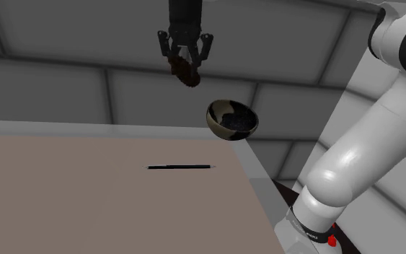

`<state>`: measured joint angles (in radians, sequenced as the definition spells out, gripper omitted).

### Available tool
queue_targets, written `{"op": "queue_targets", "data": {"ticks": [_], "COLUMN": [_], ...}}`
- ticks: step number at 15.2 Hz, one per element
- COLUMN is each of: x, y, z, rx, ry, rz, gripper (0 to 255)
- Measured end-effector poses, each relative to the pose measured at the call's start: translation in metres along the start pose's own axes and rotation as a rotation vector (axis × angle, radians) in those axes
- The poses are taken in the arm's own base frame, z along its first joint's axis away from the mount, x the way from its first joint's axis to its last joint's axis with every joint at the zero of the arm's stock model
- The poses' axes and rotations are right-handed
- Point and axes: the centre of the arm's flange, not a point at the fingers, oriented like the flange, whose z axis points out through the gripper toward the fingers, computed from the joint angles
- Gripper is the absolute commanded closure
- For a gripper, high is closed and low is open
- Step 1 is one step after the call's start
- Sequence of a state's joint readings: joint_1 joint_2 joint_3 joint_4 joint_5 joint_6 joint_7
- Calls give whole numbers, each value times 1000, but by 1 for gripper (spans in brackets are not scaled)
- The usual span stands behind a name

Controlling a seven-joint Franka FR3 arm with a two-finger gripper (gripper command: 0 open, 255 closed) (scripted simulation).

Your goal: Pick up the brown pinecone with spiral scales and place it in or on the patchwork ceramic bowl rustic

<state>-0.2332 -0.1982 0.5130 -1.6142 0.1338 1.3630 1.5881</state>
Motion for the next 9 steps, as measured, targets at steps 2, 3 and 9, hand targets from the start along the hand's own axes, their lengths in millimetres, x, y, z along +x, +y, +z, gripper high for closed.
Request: {"op": "queue_targets", "data": {"ticks": [2,3,9], "x": [15,24,70], "y": [22,29,93], "z": [1,1,-2], "rx": [-1,0,0], "ry": [0,0,0], "rz": [0,0,0], "gripper": [255,255,255]}}
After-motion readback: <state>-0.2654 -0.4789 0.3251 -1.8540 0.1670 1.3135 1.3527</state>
